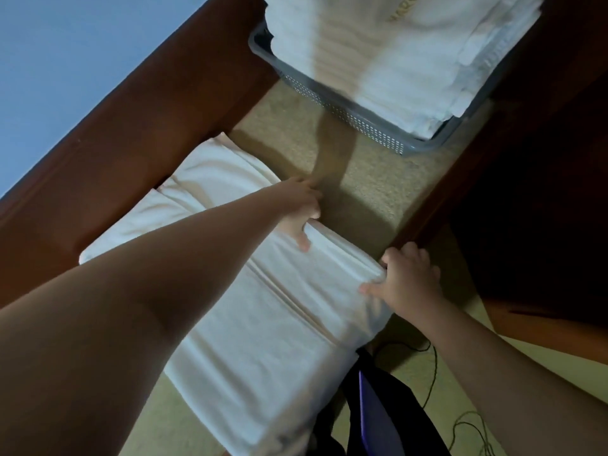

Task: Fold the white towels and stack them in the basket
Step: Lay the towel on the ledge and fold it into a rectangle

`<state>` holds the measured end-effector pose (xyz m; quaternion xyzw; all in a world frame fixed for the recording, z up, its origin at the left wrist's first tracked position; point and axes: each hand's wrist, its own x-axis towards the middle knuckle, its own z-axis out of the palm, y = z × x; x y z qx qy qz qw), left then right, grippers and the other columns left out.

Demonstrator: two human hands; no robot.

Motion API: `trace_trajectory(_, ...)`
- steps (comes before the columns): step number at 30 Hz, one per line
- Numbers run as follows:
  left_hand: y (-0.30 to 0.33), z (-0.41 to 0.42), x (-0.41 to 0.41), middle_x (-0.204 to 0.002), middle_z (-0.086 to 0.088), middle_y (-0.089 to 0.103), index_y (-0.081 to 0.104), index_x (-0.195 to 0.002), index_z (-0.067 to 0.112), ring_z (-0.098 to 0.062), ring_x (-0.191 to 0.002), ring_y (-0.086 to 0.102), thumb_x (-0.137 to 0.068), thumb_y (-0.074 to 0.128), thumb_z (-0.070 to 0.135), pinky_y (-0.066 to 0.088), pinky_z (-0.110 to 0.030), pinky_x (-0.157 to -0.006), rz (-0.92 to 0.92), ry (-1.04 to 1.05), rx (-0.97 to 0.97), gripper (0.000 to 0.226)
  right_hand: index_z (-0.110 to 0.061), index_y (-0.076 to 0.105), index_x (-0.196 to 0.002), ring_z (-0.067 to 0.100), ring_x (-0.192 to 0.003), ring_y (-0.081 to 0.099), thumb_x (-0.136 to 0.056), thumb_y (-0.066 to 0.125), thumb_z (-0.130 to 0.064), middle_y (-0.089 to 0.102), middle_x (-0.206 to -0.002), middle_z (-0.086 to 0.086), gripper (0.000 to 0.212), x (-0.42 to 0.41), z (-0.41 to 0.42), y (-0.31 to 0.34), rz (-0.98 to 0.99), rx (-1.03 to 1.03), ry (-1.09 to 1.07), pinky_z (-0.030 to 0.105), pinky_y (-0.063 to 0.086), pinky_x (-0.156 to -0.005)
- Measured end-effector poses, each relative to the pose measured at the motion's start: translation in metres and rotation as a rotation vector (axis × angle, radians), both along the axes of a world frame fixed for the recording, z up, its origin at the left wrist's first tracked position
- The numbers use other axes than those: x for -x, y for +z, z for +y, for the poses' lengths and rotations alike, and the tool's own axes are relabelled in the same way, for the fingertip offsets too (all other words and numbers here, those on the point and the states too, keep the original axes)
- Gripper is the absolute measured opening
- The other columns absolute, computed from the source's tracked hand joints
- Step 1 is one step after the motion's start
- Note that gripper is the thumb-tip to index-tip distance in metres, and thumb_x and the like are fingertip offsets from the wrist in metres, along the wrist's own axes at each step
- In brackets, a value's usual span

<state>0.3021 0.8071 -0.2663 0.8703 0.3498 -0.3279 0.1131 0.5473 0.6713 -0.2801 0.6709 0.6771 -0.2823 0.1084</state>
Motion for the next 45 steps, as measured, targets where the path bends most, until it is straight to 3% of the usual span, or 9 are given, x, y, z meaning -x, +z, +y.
trace_trajectory(4,0.012,0.000,0.041,-0.078,0.012,0.051,0.038,-0.074,0.030,-0.020,-0.086,0.055,-0.083,0.071,0.044,0.050,-0.042,-0.095,0.069,0.020,0.025,0.037,-0.026,0.051,-0.104,0.014,-0.091,0.053,-0.095,0.067,-0.034,0.048,-0.097,-0.009,0.020,0.005,-0.015,0.018,0.124,-0.069,0.186,0.034,0.049,-0.084)
trace_trajectory(10,0.042,-0.010,0.141,-0.106,0.010,0.070,0.053,-0.122,0.031,-0.028,-0.113,0.061,-0.092,0.061,0.028,0.044,-0.037,-0.094,0.316,0.000,-0.284,0.031,-0.029,0.045,-0.119,0.003,-0.064,0.049,-0.104,0.057,-0.027,0.050,-0.091,-0.014,0.019,0.029,-0.065,0.052,0.149,-0.064,0.229,0.018,0.029,-0.052)
trace_trajectory(17,0.095,-0.075,0.229,-0.093,0.010,0.068,0.069,-0.112,0.032,-0.018,-0.095,0.066,-0.099,0.055,0.026,0.040,-0.032,-0.090,0.492,0.088,-0.594,0.020,-0.031,0.041,-0.120,0.025,-0.093,0.068,-0.104,0.050,-0.025,0.063,-0.117,-0.007,0.019,0.074,-0.131,0.080,0.160,-0.043,0.220,0.042,0.056,-0.074)
trace_trajectory(23,0.099,-0.144,0.294,-0.087,0.005,0.072,0.056,-0.096,0.027,-0.024,-0.083,0.069,-0.096,0.053,0.023,0.042,-0.033,-0.073,0.388,0.303,-0.610,0.005,-0.029,0.042,-0.123,0.024,-0.096,0.066,-0.104,0.046,-0.025,0.064,-0.117,-0.004,0.020,0.120,-0.191,0.086,0.132,-0.024,0.297,0.038,0.052,-0.075)
trace_trajectory(28,0.084,-0.186,0.324,-0.080,0.003,0.068,0.050,-0.119,0.019,-0.025,-0.076,0.067,-0.098,0.051,0.022,0.042,-0.033,-0.068,0.300,0.437,-0.583,0.022,-0.027,0.041,-0.127,0.024,-0.098,0.066,-0.103,0.047,-0.024,0.063,-0.115,-0.003,0.025,0.154,-0.233,0.077,0.152,0.031,0.363,0.037,0.053,-0.079)
trace_trajectory(34,0.068,-0.224,0.337,-0.093,-0.010,0.065,0.046,-0.138,0.026,-0.036,-0.085,0.064,-0.100,0.046,0.021,0.041,-0.034,-0.061,0.058,0.773,-0.601,0.038,-0.024,0.041,-0.122,0.023,-0.094,0.062,-0.102,0.045,-0.020,0.060,-0.110,-0.002,0.021,0.173,-0.260,0.067,0.171,0.049,0.450,0.036,0.047,-0.074)
trace_trajectory(38,0.045,-0.228,0.322,-0.117,-0.021,0.066,0.050,-0.140,0.024,-0.047,-0.107,0.065,-0.102,0.049,0.024,0.050,-0.045,-0.076,-0.134,1.432,-0.548,0.038,-0.026,0.038,-0.134,0.023,-0.106,0.059,-0.102,0.049,-0.029,0.058,-0.117,-0.002,0.034,0.180,-0.259,0.042,0.158,0.087,0.524,0.037,0.046,-0.078)
trace_trajectory(42,-0.002,-0.220,0.310,-0.111,-0.013,0.074,0.054,-0.134,0.007,-0.027,-0.075,0.078,-0.100,0.035,0.072,0.058,-0.030,-0.053,-0.904,2.317,-0.244,0.076,-0.030,0.050,-0.137,0.019,-0.110,0.056,-0.105,0.037,-0.055,0.058,-0.120,-0.007,0.042,0.174,-0.249,0.023,0.191,0.113,0.543,0.040,0.050,-0.089)
trace_trajectory(45,-0.017,-0.216,0.297,-0.106,-0.004,0.073,0.062,-0.124,0.013,-0.023,-0.089,0.074,-0.088,0.040,0.086,0.063,-0.032,-0.066,-1.209,2.482,-0.038,0.084,-0.026,0.065,-0.124,0.017,-0.095,0.056,-0.107,0.042,-0.042,0.058,-0.105,-0.007,0.033,0.168,-0.229,0.010,0.360,-0.191,0.495,0.042,0.054,-0.076)
